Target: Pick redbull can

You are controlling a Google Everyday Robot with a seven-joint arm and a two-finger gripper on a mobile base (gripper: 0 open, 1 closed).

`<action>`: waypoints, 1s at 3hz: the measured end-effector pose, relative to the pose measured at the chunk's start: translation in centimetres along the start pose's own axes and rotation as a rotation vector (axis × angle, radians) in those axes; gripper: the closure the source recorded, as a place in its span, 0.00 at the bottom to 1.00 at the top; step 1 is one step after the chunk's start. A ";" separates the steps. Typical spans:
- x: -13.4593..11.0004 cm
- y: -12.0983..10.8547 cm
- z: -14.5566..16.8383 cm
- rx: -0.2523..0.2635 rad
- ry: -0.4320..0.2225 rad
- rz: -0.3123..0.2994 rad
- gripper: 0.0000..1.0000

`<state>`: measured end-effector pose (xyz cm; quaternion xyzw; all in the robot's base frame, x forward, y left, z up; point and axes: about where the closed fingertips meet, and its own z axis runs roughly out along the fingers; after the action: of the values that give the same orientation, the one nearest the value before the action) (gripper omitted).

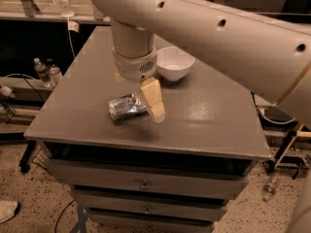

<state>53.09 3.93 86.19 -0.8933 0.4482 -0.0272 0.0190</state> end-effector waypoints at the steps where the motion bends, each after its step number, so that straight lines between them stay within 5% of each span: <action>1: 0.4 -0.7 1.8 -0.039 0.016 0.004 0.16; 3: 2.8 -2.0 3.5 -0.074 -0.063 0.059 0.69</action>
Offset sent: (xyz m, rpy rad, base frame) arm 0.0297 -0.0179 -0.0389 -0.0704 0.1187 -0.0579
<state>56.54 2.90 82.87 -0.8803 0.4742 0.0181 0.0006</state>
